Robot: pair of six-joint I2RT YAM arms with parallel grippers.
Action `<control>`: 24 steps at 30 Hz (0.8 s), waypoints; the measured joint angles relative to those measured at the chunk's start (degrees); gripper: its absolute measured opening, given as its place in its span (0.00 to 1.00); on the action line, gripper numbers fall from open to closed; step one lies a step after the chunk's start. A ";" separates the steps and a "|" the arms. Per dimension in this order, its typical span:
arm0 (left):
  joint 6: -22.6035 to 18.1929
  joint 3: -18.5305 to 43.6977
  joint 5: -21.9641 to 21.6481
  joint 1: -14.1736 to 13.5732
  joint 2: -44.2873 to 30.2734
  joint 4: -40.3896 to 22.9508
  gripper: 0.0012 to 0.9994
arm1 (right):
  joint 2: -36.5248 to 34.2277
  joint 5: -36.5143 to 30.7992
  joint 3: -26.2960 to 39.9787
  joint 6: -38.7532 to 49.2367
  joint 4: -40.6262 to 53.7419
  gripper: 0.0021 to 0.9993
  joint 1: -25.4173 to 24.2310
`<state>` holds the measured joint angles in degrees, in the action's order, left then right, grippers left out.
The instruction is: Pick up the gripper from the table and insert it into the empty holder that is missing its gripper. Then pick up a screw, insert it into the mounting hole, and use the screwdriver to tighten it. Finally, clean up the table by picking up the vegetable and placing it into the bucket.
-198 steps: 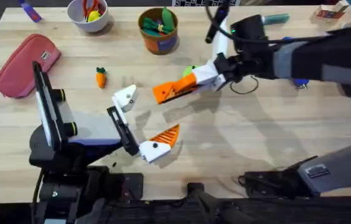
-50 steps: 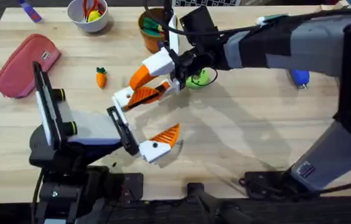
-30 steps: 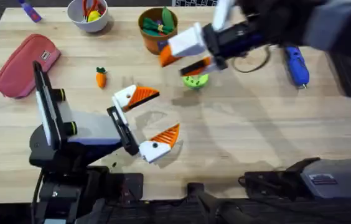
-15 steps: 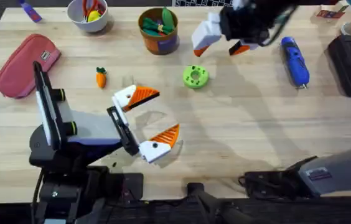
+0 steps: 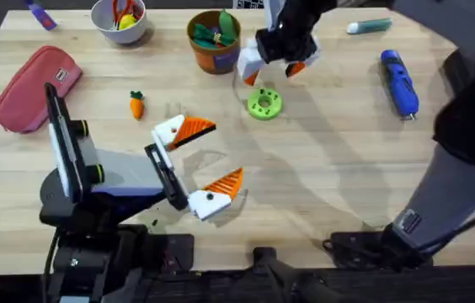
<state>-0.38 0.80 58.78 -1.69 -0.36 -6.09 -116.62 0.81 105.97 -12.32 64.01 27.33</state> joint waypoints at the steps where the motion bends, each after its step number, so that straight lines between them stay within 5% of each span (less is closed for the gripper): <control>1: 0.00 0.00 0.00 0.00 0.01 -0.01 1.00 | -0.62 -0.22 0.00 0.00 0.00 0.86 0.00; 24: 0.00 0.00 0.00 0.00 0.00 -0.02 1.00 | -8.05 -2.31 0.15 -0.04 -3.50 0.55 1.27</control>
<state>-0.38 0.80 58.78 -1.69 -0.36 -6.11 -124.67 -1.50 106.13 -12.36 60.51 28.60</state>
